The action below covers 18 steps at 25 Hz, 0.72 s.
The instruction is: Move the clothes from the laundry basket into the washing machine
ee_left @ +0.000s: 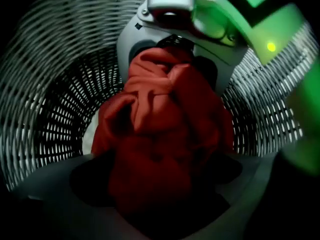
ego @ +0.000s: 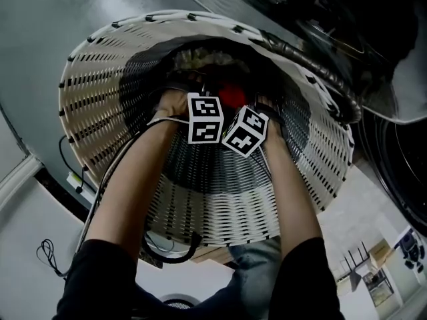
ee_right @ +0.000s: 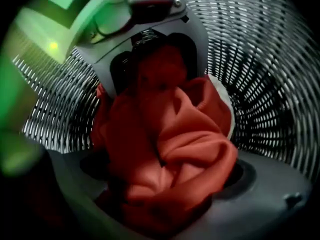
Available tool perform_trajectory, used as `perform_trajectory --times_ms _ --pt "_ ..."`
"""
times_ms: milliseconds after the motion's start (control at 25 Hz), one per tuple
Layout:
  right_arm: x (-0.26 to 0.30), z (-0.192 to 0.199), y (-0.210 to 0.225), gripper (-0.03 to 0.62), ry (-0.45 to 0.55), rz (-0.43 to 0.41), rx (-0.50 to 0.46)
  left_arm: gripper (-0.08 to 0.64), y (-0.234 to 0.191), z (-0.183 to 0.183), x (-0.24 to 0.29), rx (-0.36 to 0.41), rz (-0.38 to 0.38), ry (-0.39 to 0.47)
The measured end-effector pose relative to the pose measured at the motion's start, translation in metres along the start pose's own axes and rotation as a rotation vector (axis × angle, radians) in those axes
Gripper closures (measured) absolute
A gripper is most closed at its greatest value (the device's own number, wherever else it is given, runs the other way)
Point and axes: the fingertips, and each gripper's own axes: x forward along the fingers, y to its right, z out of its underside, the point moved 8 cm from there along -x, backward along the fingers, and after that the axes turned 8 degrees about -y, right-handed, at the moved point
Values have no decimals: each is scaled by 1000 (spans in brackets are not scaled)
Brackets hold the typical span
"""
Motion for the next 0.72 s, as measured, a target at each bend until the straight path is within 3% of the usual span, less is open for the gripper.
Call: perform_trajectory --times_ms 80,240,280,440,560,720 --pt "0 1 0 23 -1 -22 17 19 -1 -2 0 -6 2 -29" --pt "-1 1 -5 139 -9 -17 24 276 10 -1 -4 16 -24 -37" --pt "-2 0 -7 176 -14 -6 20 305 14 0 -5 32 -35 -38" --pt "-11 -2 -10 362 -2 55 -4 384 17 0 -14 59 -90 -48" --pt "-15 -2 -14 406 8 65 -24 420 21 2 -21 28 -61 -31" --pt "-25 -2 -15 416 15 75 -62 428 21 4 -34 -9 -43 2"
